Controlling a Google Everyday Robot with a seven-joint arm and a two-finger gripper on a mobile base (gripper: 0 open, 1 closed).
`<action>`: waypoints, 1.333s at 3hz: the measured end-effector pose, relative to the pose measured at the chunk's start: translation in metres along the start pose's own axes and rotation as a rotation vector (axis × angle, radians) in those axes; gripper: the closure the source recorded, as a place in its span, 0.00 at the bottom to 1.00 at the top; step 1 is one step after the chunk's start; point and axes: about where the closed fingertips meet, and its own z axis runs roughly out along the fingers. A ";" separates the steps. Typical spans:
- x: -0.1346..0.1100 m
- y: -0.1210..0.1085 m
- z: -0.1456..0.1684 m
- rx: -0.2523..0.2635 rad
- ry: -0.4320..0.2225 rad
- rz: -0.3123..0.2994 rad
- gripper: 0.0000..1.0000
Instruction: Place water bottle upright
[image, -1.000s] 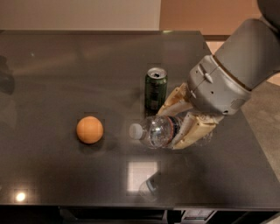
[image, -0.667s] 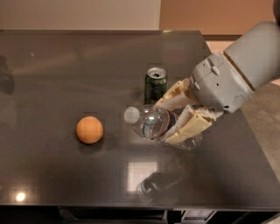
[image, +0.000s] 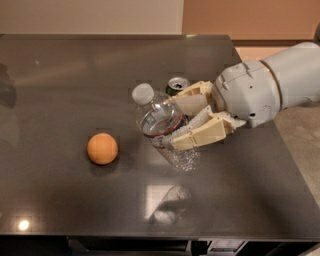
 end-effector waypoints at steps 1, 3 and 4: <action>-0.010 -0.006 -0.001 0.037 -0.144 0.023 1.00; 0.018 -0.015 -0.009 0.098 -0.278 0.099 1.00; 0.037 -0.018 -0.011 0.113 -0.311 0.114 1.00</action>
Offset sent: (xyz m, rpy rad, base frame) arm 0.0218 -0.0184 -0.0103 0.3178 0.1208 -0.1344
